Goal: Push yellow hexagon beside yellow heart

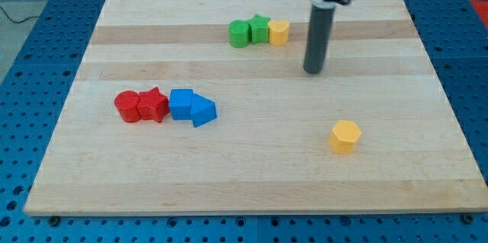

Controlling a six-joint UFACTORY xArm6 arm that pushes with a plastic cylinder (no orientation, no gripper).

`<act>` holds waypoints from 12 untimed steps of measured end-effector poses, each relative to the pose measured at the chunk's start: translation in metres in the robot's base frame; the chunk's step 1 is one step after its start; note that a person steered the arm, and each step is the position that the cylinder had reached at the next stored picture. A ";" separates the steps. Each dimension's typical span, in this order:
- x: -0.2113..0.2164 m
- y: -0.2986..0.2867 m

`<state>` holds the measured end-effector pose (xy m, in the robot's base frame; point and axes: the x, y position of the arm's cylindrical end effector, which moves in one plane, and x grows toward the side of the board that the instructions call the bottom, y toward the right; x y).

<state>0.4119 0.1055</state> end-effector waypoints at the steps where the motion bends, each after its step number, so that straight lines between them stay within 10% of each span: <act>1: 0.051 -0.003; 4: 0.199 0.025; 7: 0.090 0.031; 9: 0.136 -0.009; 12: 0.050 -0.002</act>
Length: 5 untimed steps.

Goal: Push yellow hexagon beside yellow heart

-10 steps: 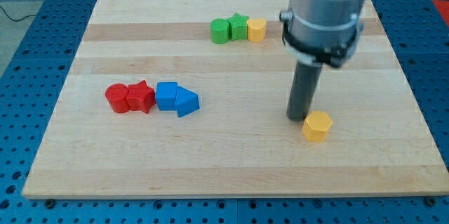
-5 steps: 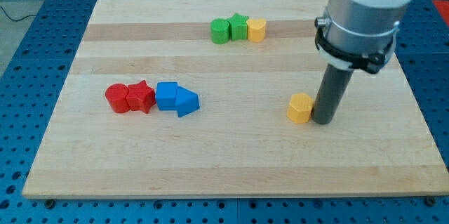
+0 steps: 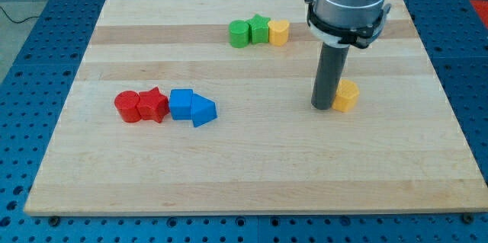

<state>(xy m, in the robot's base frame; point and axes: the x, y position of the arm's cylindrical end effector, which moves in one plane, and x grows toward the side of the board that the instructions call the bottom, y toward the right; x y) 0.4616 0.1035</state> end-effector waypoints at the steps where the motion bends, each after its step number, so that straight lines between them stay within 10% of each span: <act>1: 0.028 -0.005; 5: -0.063 0.028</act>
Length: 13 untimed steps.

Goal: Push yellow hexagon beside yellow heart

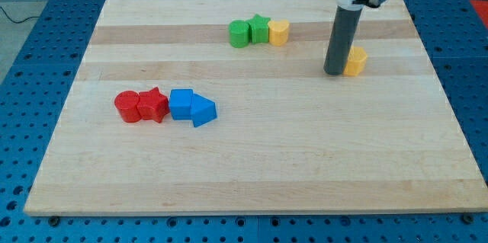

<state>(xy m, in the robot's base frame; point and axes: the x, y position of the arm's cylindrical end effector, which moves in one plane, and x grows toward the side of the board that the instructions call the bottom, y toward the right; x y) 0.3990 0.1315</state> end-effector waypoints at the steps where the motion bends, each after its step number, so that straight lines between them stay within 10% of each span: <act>1: 0.028 0.001; 4: -0.036 0.030; 7: -0.010 0.072; 10: -0.072 0.001; 13: -0.094 0.104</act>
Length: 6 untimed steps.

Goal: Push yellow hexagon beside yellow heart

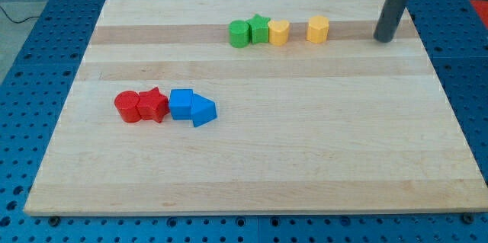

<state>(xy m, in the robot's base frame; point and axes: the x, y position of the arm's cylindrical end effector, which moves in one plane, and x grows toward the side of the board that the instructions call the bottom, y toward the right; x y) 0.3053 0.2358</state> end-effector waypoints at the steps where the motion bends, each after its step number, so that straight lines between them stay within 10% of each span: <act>1: -0.027 -0.004; 6: -0.014 -0.089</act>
